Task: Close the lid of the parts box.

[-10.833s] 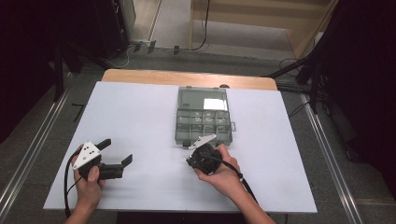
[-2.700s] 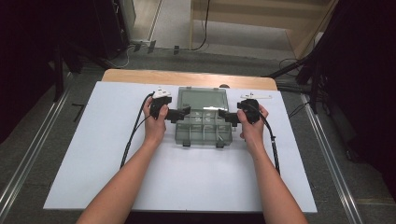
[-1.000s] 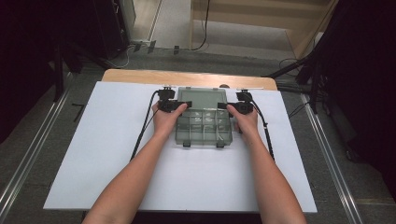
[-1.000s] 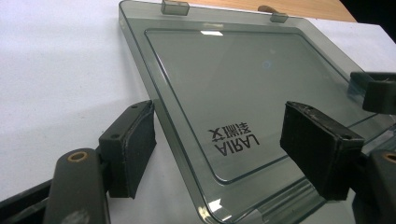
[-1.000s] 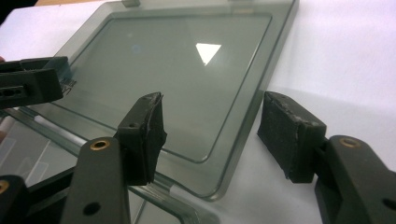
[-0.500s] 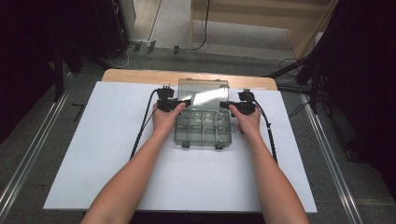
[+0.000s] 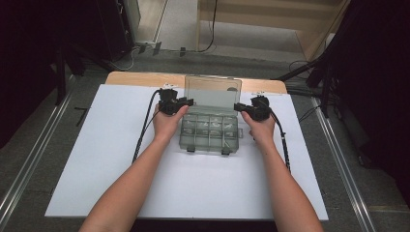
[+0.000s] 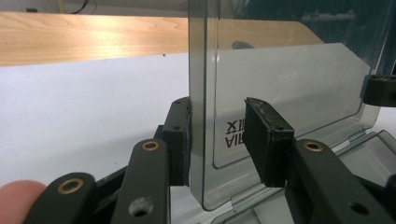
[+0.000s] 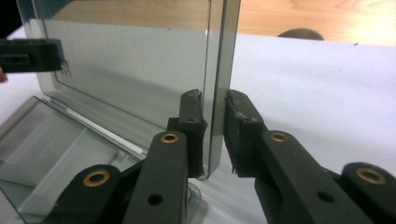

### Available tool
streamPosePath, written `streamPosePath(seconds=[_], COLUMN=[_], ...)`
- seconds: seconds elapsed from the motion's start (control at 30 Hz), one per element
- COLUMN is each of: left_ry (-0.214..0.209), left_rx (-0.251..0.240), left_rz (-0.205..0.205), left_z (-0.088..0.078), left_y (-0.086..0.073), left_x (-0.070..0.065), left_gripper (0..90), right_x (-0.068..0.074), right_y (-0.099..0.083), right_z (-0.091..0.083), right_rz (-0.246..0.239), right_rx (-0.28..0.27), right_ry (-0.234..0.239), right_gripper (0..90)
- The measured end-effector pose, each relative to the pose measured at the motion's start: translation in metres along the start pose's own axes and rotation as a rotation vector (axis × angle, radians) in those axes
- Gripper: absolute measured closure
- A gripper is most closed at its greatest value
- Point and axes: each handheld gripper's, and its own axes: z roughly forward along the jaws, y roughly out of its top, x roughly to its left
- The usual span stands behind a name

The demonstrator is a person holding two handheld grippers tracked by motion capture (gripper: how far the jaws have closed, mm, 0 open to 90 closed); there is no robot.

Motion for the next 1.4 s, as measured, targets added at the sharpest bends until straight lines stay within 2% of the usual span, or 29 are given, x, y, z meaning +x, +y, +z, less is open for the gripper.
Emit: streamPosePath(seconds=[0.03, 0.07, 0.2, 0.37, 0.5, 0.57, 0.7, 0.83, 0.9, 1.0, 1.13, 1.27, 1.4], left_ry=[-0.003, -0.005, -0.008, 0.023, -0.035, -0.03, -0.002, 0.008, 0.006, 0.011, 0.013, 0.015, 0.019], left_rx=[-0.005, -0.006, -0.001, -0.068, -0.061, -0.061, -0.068, -0.095, -0.111, -0.124, -0.133, -0.139, -0.141], left_rz=[0.001, 0.004, 0.023, -0.006, -0.03, -0.016, 0.044, 0.063, 0.068, 0.083, 0.096, 0.107, 0.109], left_z=[-0.001, -0.001, -0.004, -0.017, -0.016, -0.015, -0.018, -0.019, -0.02, -0.021, -0.023, -0.023, -0.023], left_y=[0.0, -0.001, 0.0, 0.007, 0.008, 0.007, 0.006, 0.001, -0.001, -0.003, -0.003, -0.004, -0.004], left_x=[0.0, 0.0, 0.001, 0.007, 0.01, 0.009, 0.006, 0.004, 0.004, 0.003, 0.001, 0.0, 0.001], left_gripper=[62.2, 62.8, 63.2, 77.4, 78.6, 78.4, 84.2, 85.0, 85.1, 85.3, 85.3, 85.3, 85.2], right_x=[0.001, 0.002, 0.004, 0.005, 0.007, 0.007, 0.005, 0.003, 0.003, 0.004, 0.004, 0.003, 0.005], right_y=[-0.001, -0.002, -0.007, -0.014, -0.018, -0.02, -0.019, -0.012, -0.004, 0.009, 0.022, 0.026, 0.025], right_z=[-0.001, -0.002, -0.005, -0.008, -0.01, -0.009, -0.01, -0.011, -0.015, -0.02, -0.023, -0.021, -0.021], right_rz=[-0.014, -0.015, -0.026, -0.042, -0.076, -0.081, -0.065, -0.061, -0.045, -0.031, -0.018, -0.002, -0.022], right_rx=[-0.004, -0.008, -0.034, -0.077, -0.108, -0.117, -0.108, -0.095, -0.107, -0.119, -0.113, -0.107, -0.099], right_ry=[-0.015, -0.033, -0.032, -0.036, -0.041, -0.04, -0.024, -0.01, 0.011, 0.009, -0.015, 0.006, -0.019], right_gripper=[84.8, 85.0, 85.7, 85.9, 85.9, 85.9, 84.9, 78.6, 77.3, 76.9, 77.5, 80.1, 85.3])
